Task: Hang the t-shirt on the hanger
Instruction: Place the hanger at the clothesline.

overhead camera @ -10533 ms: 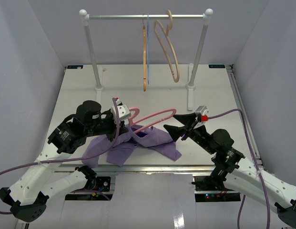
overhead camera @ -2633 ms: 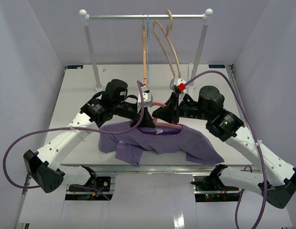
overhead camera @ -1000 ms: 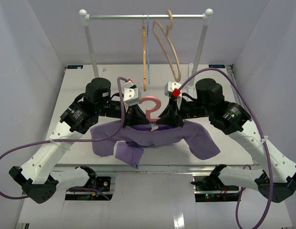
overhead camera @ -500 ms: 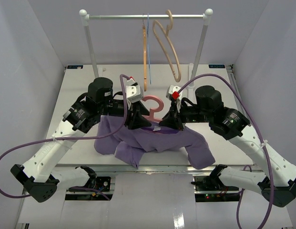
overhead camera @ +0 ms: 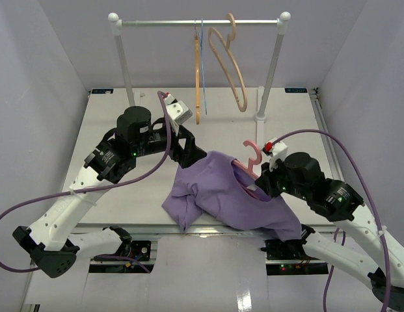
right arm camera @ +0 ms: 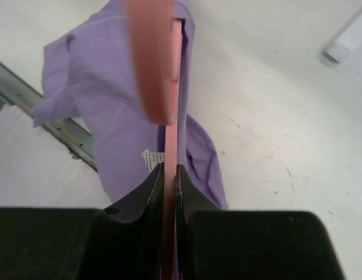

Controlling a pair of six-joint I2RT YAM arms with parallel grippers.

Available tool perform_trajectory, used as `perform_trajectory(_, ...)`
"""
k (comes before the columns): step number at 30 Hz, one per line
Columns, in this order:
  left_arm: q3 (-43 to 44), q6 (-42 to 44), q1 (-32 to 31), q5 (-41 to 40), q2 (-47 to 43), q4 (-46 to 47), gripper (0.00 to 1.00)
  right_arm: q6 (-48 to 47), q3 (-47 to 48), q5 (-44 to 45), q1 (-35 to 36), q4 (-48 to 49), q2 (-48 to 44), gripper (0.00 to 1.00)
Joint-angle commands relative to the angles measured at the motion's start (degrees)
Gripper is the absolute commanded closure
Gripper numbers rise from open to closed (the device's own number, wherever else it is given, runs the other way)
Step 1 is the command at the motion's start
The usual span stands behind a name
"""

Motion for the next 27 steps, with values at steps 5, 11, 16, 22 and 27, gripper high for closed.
perform_trajectory(5,1.9,-13.4,-0.1,-5.6,2.5,-0.5,0.02,11.1,3.5,23.9,-0.1,-6.6,2.1,0.92)
perform_trajectory(11,-11.0,-18.2,-0.1,-13.4,-1.1,10.3,0.02,12.2,11.2,38.6,-0.2,-4.6,10.4,0.92)
perform_trajectory(16,-19.8,-21.7,-0.2,-14.8,-3.0,18.4,0.02,5.5,21.2,42.8,-1.1,4.8,18.2,0.92)
perform_trajectory(22,-32.5,-25.3,-0.5,-14.6,-6.7,32.1,0.02,-7.0,35.4,36.2,-7.1,16.4,29.9,0.92)
perform_trajectory(27,-37.0,-26.8,-1.2,-16.6,-8.3,36.0,0.02,-10.2,44.7,28.7,-12.5,16.8,38.0,0.92)
